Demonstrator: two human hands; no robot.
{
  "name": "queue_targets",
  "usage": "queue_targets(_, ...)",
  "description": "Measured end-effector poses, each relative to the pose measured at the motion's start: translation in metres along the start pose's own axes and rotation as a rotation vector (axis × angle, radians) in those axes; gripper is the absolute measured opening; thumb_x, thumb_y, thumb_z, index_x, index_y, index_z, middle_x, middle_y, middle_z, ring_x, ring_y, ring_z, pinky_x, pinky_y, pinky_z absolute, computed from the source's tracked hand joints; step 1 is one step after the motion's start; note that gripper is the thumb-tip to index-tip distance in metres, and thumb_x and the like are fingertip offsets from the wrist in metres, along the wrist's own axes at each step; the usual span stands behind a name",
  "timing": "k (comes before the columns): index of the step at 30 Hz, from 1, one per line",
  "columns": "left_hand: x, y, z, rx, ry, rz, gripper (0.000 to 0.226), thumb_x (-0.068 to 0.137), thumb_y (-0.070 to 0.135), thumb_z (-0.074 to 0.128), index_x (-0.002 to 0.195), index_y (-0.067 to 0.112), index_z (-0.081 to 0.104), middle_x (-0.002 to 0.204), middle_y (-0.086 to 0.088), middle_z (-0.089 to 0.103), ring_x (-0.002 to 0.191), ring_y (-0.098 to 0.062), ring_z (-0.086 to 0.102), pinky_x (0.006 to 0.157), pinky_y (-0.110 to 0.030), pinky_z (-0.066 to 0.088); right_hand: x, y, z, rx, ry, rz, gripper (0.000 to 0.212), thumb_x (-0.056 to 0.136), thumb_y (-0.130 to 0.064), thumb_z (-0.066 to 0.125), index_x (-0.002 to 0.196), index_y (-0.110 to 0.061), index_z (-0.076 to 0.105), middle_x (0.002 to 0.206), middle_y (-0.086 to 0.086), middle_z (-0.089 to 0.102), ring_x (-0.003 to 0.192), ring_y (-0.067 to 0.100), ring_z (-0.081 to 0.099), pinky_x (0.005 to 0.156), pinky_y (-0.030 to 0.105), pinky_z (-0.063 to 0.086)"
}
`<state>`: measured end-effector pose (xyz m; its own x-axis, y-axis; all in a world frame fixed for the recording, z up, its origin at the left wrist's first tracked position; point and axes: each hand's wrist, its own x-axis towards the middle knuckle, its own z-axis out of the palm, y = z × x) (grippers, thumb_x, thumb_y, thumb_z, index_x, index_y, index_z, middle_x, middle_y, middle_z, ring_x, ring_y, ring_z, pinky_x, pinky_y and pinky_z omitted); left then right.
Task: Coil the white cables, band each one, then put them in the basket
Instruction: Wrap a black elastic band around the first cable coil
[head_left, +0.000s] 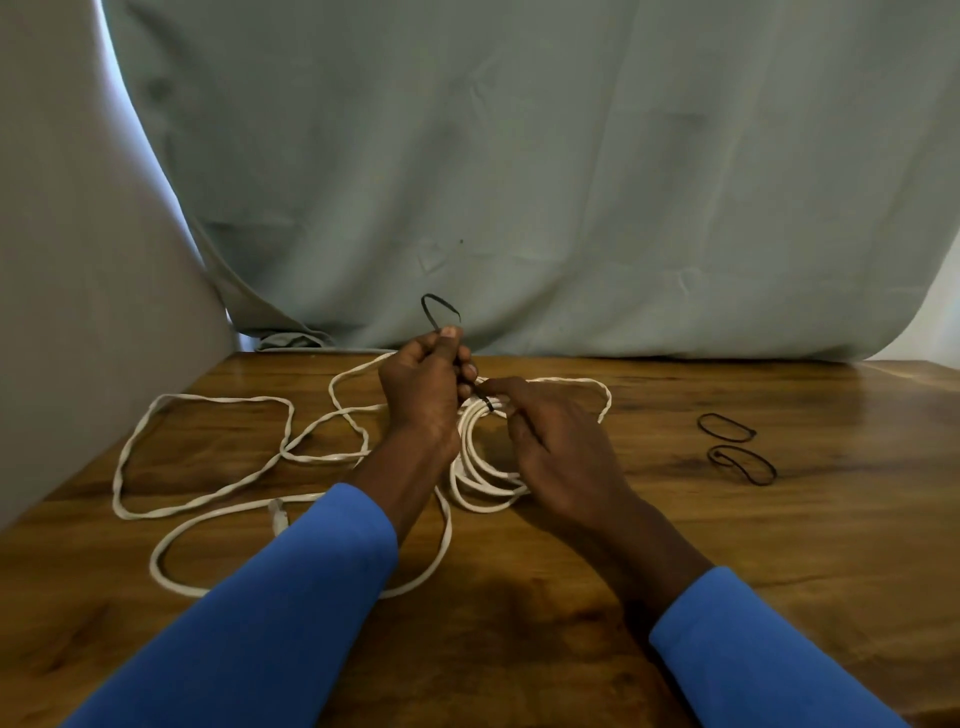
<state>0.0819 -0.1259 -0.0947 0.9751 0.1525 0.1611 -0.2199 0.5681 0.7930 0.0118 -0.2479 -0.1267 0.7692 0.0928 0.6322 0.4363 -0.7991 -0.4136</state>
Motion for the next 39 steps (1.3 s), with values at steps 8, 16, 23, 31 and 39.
queue_targets(8, -0.003, 0.001, 0.008, 0.038, -0.101, -0.003, 0.019, 0.100, 0.009, 0.064, 0.081, 0.009, 0.062, 0.058, 0.000, 0.058, 0.043, -0.009, 0.050, 0.037, -0.020, 0.036, 0.013, -0.015, -0.003, 0.382, 0.163, 0.304, 0.016, 0.090, -0.035, 0.076, 0.080, -0.023, 0.078, 0.080, -0.005, 0.076, 0.074, 0.014, 0.071, 0.070, 0.038, 0.058)
queue_targets(16, -0.004, 0.007, 0.011, 0.107, -0.015, 0.046, 0.025, 0.097, 0.004, 0.065, 0.073, 0.009, 0.062, 0.059, -0.004, 0.057, 0.040, -0.009, 0.047, 0.037, -0.018, 0.033, 0.016, -0.022, -0.014, 0.631, -0.025, 0.376, 0.016, 0.094, -0.011, 0.070, 0.080, -0.001, 0.071, 0.079, 0.018, 0.071, 0.058, 0.014, 0.062, 0.051, 0.017, 0.050)
queue_targets(23, 0.004, 0.013, 0.005, 0.148, -0.144, -0.097, 0.016, 0.098, 0.004, 0.063, 0.082, 0.004, 0.063, 0.059, -0.007, 0.061, 0.040, -0.010, 0.052, 0.039, -0.017, 0.041, 0.008, -0.017, -0.008, 0.681, 0.030, 0.273, 0.024, 0.098, -0.016, 0.067, 0.082, 0.002, 0.063, 0.059, 0.004, 0.061, 0.049, 0.003, 0.053, 0.051, 0.015, 0.042)
queue_targets(31, 0.008, 0.014, 0.000, 0.159, -0.176, -0.062, 0.008, 0.095, 0.011, 0.072, 0.089, 0.006, 0.071, 0.070, -0.007, 0.073, 0.046, -0.010, 0.056, 0.041, -0.021, 0.044, 0.005, -0.015, -0.018, 0.903, -0.026, 0.339, 0.015, 0.102, -0.007, 0.053, 0.096, -0.001, 0.065, 0.062, 0.009, 0.052, 0.053, 0.013, 0.045, 0.046, 0.018, 0.035)
queue_targets(39, 0.011, 0.019, -0.004, 0.271, -0.149, 0.097, 0.014, 0.095, 0.009, 0.070, 0.081, 0.007, 0.071, 0.064, -0.004, 0.071, 0.047, -0.009, 0.058, 0.047, -0.021, 0.048, 0.004, -0.015, -0.014, 0.824, -0.017, 0.232, 0.010, 0.100, -0.008, 0.059, 0.100, -0.001, 0.066, 0.064, 0.002, 0.053, 0.056, 0.007, 0.046, 0.054, 0.020, 0.039)
